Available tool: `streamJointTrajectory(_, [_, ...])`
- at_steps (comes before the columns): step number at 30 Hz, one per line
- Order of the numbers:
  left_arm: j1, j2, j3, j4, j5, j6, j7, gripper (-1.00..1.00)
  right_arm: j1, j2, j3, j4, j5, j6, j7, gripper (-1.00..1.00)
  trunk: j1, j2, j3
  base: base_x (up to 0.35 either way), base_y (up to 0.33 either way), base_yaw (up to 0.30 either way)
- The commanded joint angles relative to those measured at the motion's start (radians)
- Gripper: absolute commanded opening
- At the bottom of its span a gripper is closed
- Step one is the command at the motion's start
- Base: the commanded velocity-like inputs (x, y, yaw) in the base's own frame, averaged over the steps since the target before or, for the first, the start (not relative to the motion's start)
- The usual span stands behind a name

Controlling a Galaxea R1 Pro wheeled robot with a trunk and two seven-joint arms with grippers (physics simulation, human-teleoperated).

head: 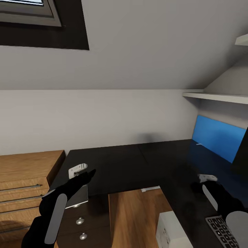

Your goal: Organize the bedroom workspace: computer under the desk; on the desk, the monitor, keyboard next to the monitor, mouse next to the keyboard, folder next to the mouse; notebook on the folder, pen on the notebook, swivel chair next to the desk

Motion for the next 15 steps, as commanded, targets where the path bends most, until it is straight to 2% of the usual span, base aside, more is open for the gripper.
streamJointTrajectory(1, [-0.001,-0.001,0.002,-0.001,0.010,0.006,0.005,1.00,0.000,-0.014,0.005,0.002,-0.005,0.001,0.033,-1.00,0.000,-0.001,-0.001,0.000,0.000,0.000])
streamJointTrajectory(5, [-0.001,0.000,0.003,-0.001,0.009,0.006,0.005,1.00,0.000,-0.031,0.005,0.007,0.002,0.001,0.065,-1.00,0.000,-0.001,-0.001,0.000,0.000,0.000])
streamJointTrajectory(6, [-0.001,0.000,0.003,-0.001,0.009,0.006,0.005,1.00,0.000,-0.045,0.005,0.011,0.005,0.001,0.072,-1.00,0.000,-0.001,-0.001,0.000,0.000,0.000])
streamJointTrajectory(10, [-0.001,0.001,0.004,-0.001,0.008,0.009,0.005,1.00,0.000,-0.055,0.006,0.038,0.011,0.003,0.065,-1.00,0.000,-0.001,-0.001,0.000,0.000,0.000])
streamJointTrajectory(11, [-0.001,0.001,0.004,-0.001,0.008,0.014,0.005,1.00,0.000,-0.056,0.008,0.054,0.027,0.002,0.052,-1.00,0.000,-0.001,-0.001,0.000,0.000,0.000])
streamJointTrajectory(12, [-0.001,0.001,0.003,-0.001,0.009,0.020,0.005,1.00,0.000,-0.053,0.008,0.078,0.101,-0.003,0.021,-1.00,0.000,-0.001,-0.001,0.000,0.000,0.000])
streamJointTrajectory(13, [-0.001,0.000,0.003,-0.001,0.009,0.021,0.005,1.00,0.000,-0.051,0.007,0.086,0.135,-0.008,0.011,-1.00,0.000,-0.001,-0.001,0.000,0.000,0.000])
streamJointTrajectory(15, [-0.001,0.000,0.002,-0.001,0.009,0.022,0.005,1.00,0.000,-0.050,0.009,0.106,0.161,-0.013,0.002,-1.00,0.000,-0.001,-0.001,0.000,0.000,0.000])
